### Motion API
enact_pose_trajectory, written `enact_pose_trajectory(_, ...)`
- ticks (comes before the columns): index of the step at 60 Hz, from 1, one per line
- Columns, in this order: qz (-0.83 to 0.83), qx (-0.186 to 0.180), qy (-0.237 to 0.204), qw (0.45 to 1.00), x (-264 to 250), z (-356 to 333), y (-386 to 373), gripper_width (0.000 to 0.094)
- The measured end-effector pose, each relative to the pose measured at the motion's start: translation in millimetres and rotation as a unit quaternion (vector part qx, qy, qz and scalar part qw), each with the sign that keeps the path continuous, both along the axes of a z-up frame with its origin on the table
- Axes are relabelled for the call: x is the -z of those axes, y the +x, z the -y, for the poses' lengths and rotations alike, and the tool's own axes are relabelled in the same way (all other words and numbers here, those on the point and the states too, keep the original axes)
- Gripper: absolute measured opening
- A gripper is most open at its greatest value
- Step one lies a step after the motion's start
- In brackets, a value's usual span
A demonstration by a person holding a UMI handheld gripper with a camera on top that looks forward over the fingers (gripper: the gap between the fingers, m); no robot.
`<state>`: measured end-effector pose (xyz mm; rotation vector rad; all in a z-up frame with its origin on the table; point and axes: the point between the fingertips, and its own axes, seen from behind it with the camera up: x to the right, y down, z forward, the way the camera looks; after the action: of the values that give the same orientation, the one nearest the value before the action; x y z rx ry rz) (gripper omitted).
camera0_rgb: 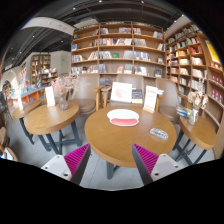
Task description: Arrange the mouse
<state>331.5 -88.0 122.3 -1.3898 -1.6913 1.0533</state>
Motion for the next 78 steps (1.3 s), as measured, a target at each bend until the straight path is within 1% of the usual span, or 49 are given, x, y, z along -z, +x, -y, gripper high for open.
enact_pose_trajectory(6, 0.002, 0.022, 0.009, 1.0, 6, -21, -10, 0.0855)
enact_pose_trajectory(7, 0.001, 0.024, 0.01, 1.0, 12, -38, -17, 0.0858)
enact_pose_trajectory(26, 0.015, 0.12, 0.037, 0.992, 40, -174, -56, 0.0854)
enact_pose_trajectory(32, 0.017, 0.138, 0.038, 0.99, 48, -205, -70, 0.0861)
enact_pose_trajectory(41, 0.025, 0.14, 0.036, 0.989, 64, -226, -96, 0.0858)
enact_pose_trajectory(54, 0.049, 0.139, 0.033, 0.989, 98, -239, -140, 0.0855)
enact_pose_trajectory(71, 0.07, 0.136, 0.011, 0.988, 123, -252, -194, 0.0854)
enact_pose_trajectory(78, 0.075, 0.139, 0.022, 0.987, 132, -261, -214, 0.0854)
